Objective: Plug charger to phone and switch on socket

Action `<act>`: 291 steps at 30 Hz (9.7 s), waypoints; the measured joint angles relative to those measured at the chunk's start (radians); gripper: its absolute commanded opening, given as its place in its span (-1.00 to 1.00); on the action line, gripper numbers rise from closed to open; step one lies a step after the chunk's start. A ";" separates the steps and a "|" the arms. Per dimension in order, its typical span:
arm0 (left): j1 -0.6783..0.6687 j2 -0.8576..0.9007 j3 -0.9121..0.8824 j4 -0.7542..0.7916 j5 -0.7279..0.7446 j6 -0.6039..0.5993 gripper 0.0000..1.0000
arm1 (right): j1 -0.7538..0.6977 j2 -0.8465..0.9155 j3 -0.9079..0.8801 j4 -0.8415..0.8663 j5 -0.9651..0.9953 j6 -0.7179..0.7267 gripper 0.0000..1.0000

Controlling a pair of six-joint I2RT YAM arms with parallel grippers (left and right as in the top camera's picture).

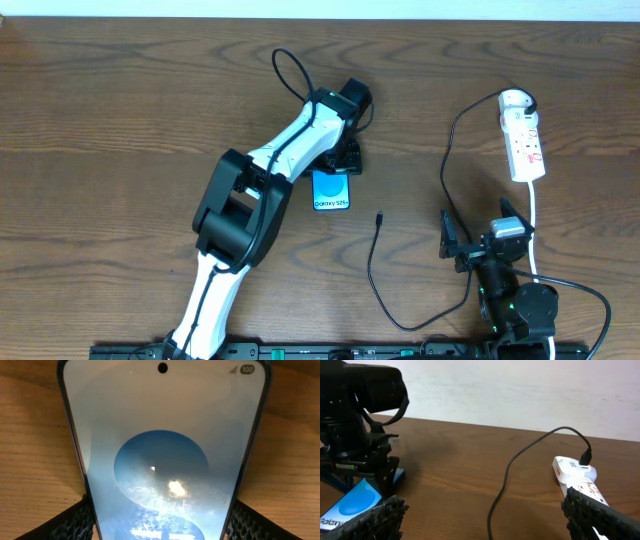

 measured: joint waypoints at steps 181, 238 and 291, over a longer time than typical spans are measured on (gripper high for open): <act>0.401 -0.277 -0.019 -0.113 1.415 -0.259 0.47 | 0.659 1.493 1.675 -0.880 0.298 0.771 0.31; 0.401 -0.277 -0.019 -0.102 1.384 -0.311 0.47 | 0.675 1.586 1.680 -0.834 0.363 0.778 -0.97; 0.401 -0.278 -0.020 0.089 1.398 -0.525 0.14 | 0.571 1.543 1.680 -0.860 0.322 2.028 -0.97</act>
